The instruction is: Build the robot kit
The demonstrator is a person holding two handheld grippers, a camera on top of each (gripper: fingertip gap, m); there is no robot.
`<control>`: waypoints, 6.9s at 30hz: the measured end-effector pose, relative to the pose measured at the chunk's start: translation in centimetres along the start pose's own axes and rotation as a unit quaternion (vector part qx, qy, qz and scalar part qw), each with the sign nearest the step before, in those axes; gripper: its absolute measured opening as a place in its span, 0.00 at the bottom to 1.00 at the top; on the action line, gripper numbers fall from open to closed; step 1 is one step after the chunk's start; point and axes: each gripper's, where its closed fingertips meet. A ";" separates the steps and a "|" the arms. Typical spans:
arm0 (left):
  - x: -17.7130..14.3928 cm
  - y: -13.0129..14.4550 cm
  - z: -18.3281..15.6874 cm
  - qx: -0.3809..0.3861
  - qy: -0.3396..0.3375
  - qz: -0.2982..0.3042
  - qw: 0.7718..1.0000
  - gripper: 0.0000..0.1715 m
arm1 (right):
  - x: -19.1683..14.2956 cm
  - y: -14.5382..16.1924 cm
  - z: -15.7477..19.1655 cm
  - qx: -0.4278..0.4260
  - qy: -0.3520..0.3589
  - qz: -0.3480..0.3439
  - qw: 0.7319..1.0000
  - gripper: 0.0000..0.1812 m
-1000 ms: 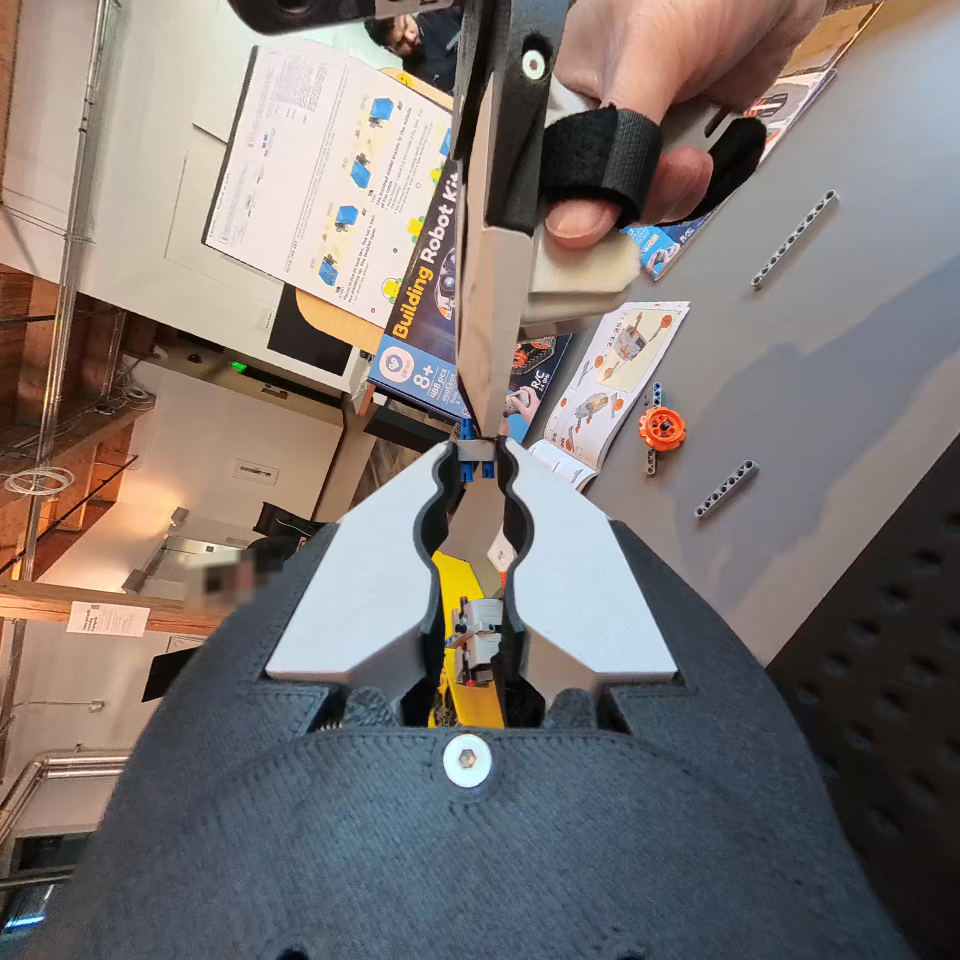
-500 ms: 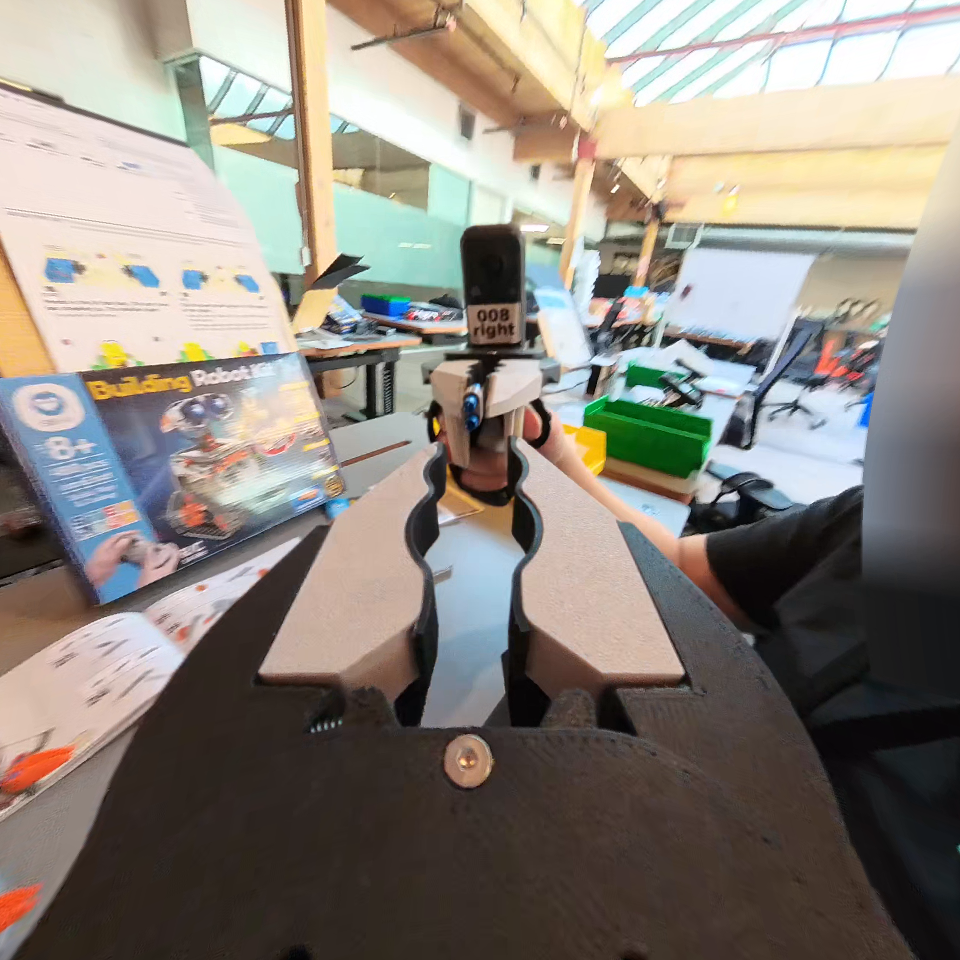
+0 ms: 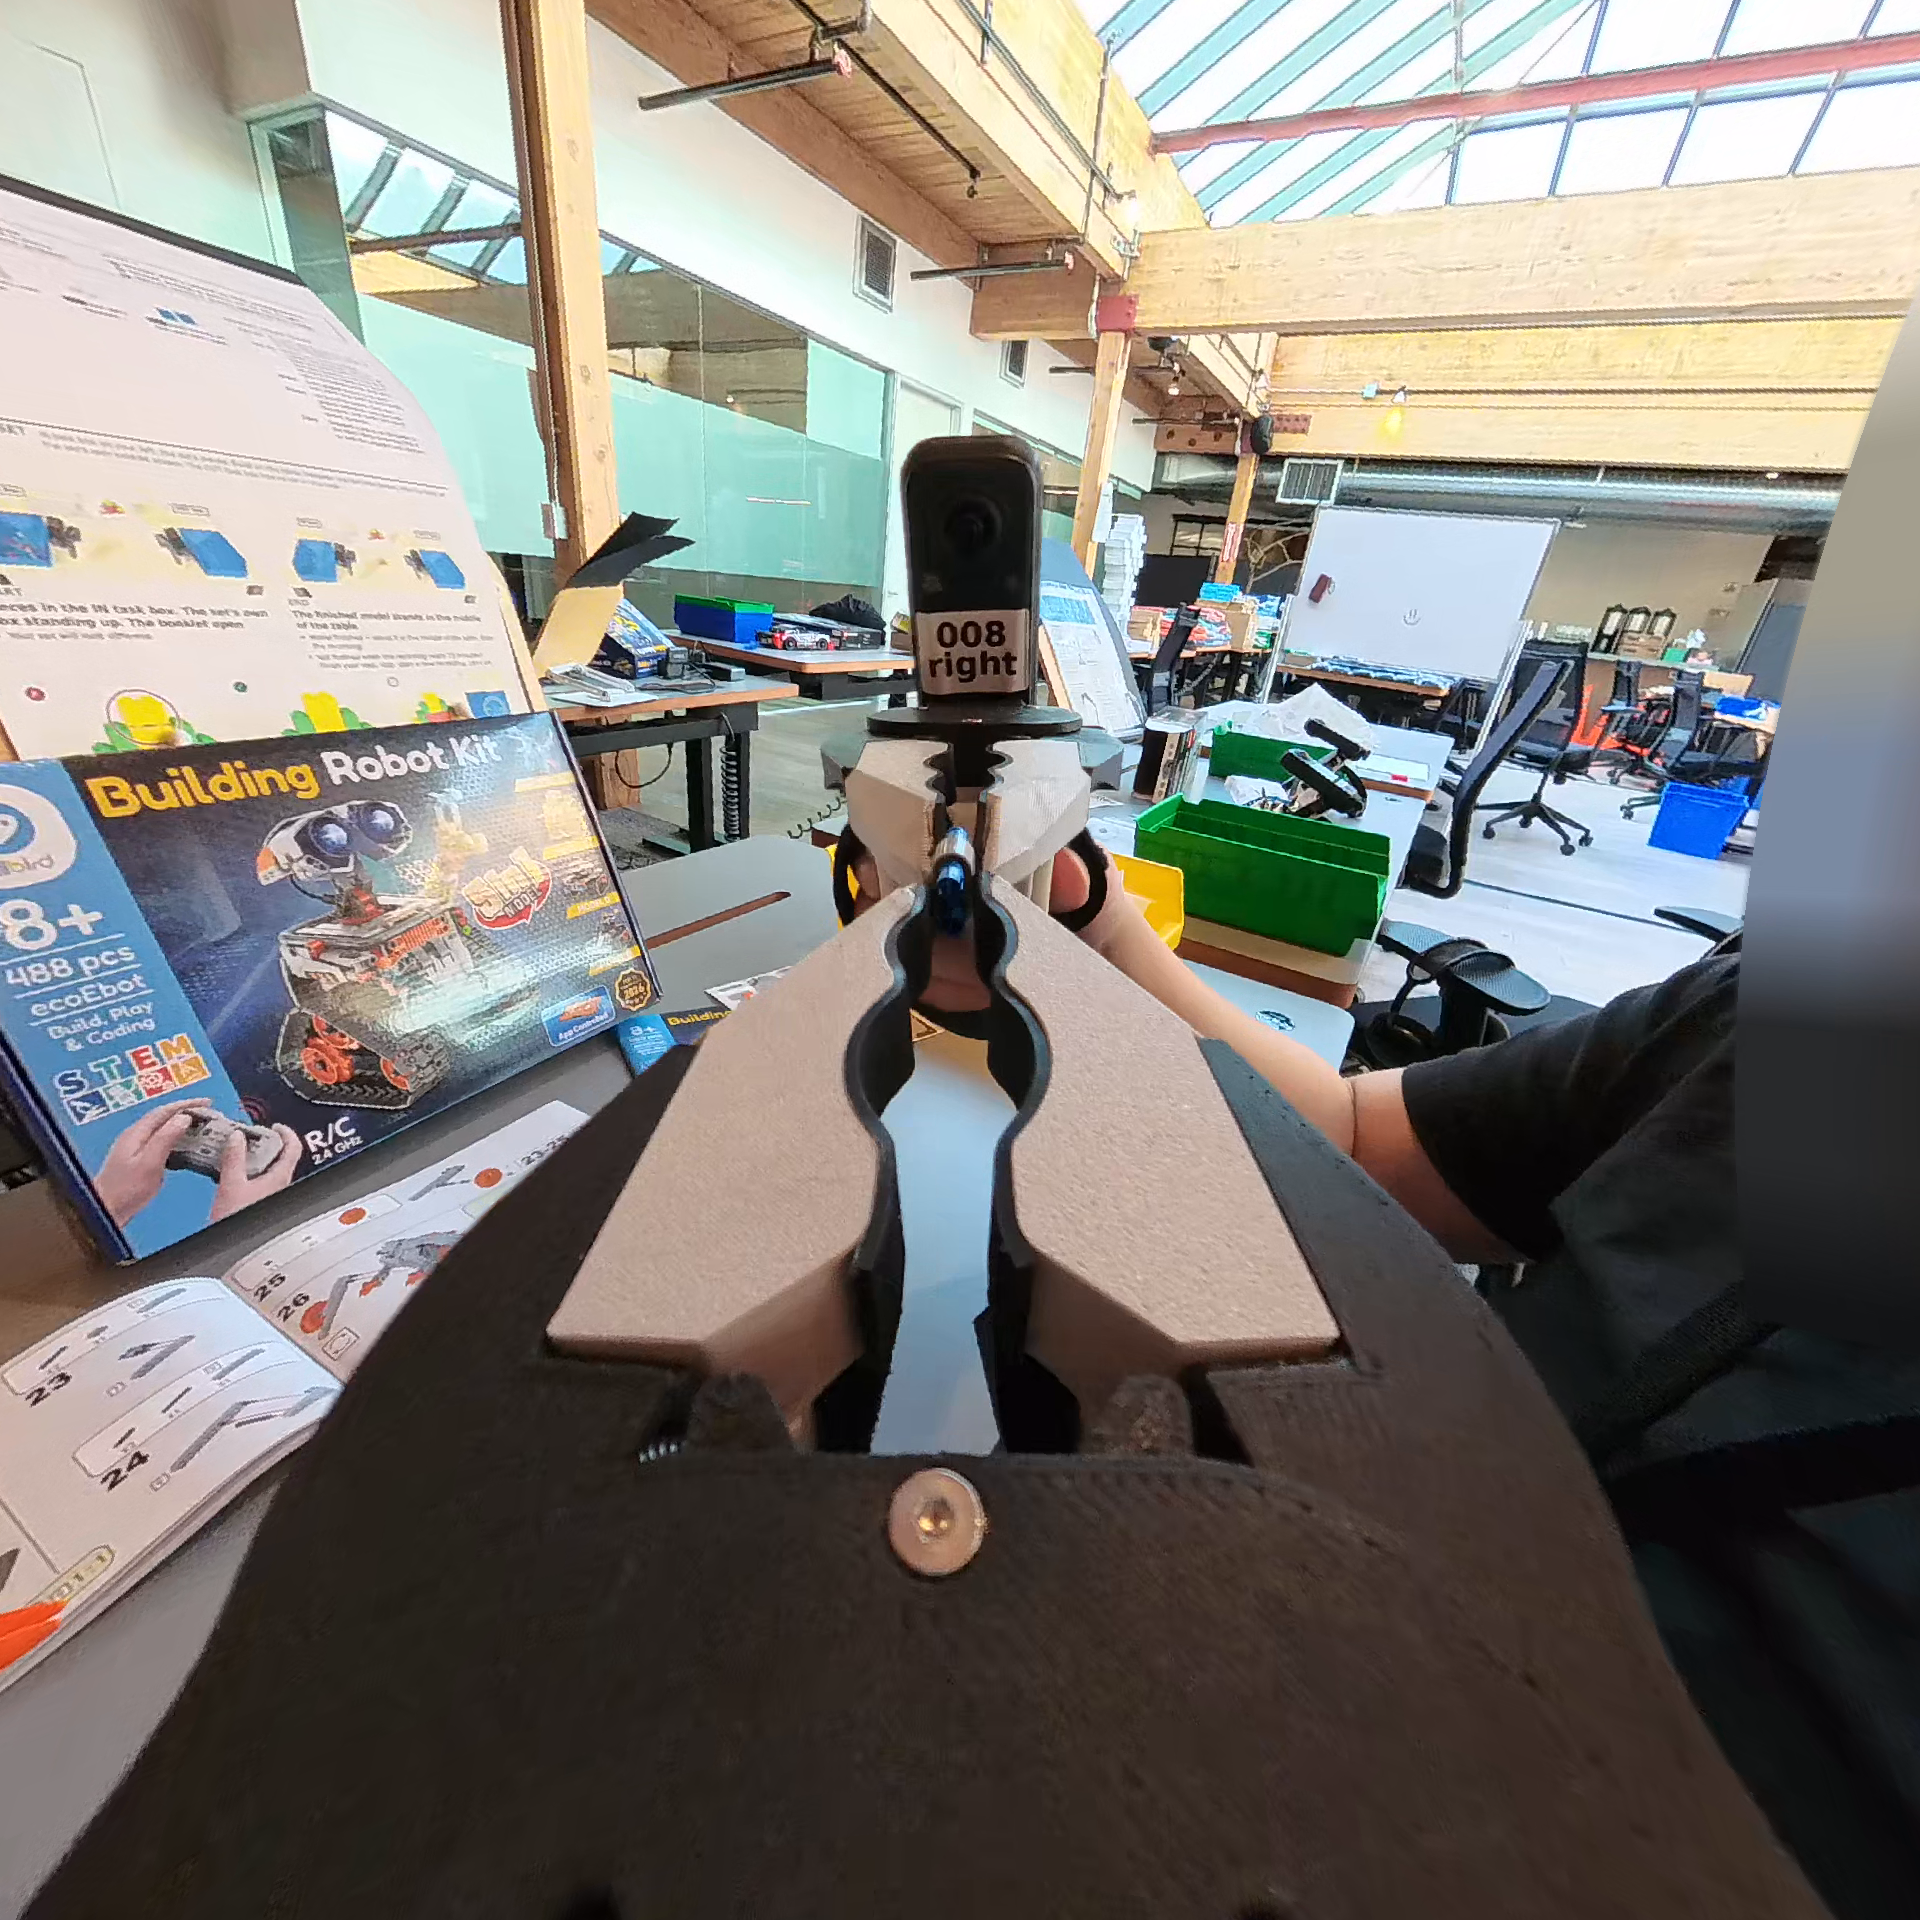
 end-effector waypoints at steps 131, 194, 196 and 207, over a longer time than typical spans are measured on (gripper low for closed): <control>1.1 4.7 2.7 -0.135 0.031 0.043 0.989 0.09 | 0.2 4.6 -3.4 -0.447 0.294 0.267 0.802 0.09; -1.4 1.0 -0.9 -0.028 0.039 -0.001 0.999 0.03 | 1.2 0.8 0.9 -0.085 0.060 0.059 0.993 0.01; -1.3 1.0 -0.9 -0.027 0.039 0.000 0.999 0.03 | 1.2 0.9 1.0 -0.091 0.066 0.064 0.992 0.01; -1.2 1.1 -1.2 -0.032 0.048 -0.001 0.998 0.03 | 1.1 1.0 1.2 -0.093 0.060 0.069 0.991 0.01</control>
Point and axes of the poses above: each gripper's, where its closed fingertips meet, x out along the fingers, y out of its underside, z = x × y across the jaws, and after that the axes turned 6 degrees about z, right-handed
